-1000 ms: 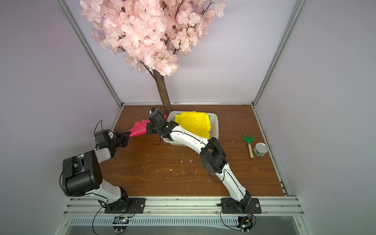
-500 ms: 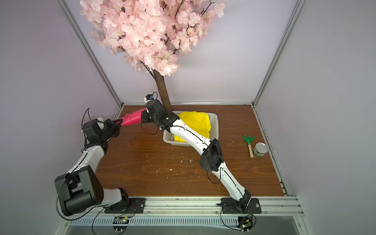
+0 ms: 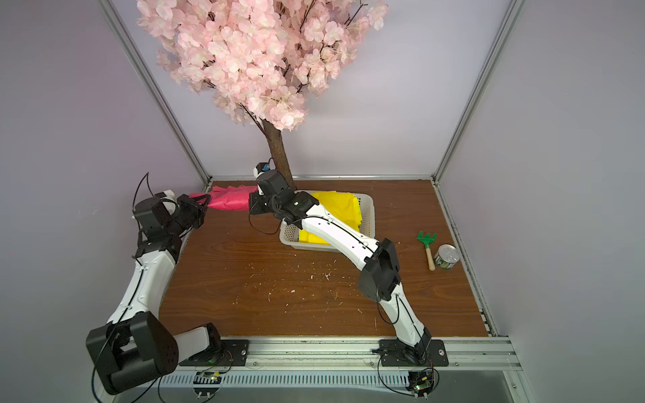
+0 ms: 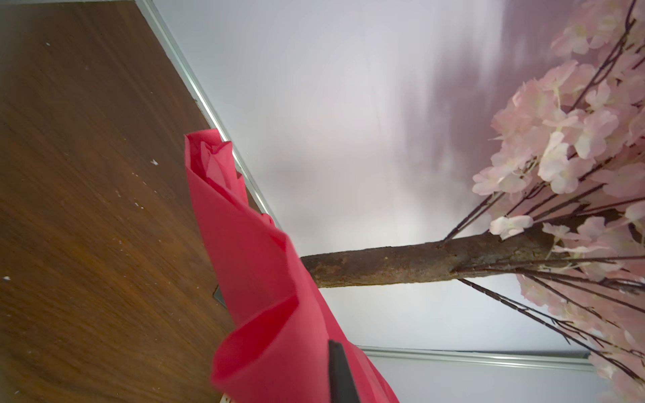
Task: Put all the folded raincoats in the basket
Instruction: Pick up the raincoat from the center of the board, then place the raincoat in the basket.
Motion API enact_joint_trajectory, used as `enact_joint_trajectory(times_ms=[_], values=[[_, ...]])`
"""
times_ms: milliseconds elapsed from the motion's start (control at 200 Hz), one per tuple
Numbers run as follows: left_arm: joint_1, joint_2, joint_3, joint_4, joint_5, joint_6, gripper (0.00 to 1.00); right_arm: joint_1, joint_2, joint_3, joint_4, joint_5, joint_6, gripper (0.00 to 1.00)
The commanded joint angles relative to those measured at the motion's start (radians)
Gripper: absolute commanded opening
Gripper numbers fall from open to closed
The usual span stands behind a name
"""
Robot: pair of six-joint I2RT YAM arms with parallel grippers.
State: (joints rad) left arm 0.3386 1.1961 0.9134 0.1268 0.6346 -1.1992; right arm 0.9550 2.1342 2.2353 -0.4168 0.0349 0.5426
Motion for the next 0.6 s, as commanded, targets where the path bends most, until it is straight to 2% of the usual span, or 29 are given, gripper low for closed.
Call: enact_joint_trajectory(times_ms=[0, 190, 395, 595], values=[[-0.054, -0.030, 0.023, -0.017, 0.012, -0.001, 0.00, 0.026, -0.121, -0.058, 0.123, -0.006, -0.009, 0.00], [-0.130, -0.043, 0.040, -0.029, -0.022, -0.007, 0.00, 0.025, -0.248, -0.219, 0.175, 0.040, -0.012, 0.00], [-0.313, 0.005, 0.053, 0.006, -0.106, -0.013, 0.00, -0.003, -0.364, -0.397, 0.223, 0.098, -0.015, 0.00], [-0.470, 0.118, 0.105, 0.067, -0.169, -0.018, 0.00, -0.074, -0.504, -0.613, 0.285, 0.126, 0.008, 0.00]])
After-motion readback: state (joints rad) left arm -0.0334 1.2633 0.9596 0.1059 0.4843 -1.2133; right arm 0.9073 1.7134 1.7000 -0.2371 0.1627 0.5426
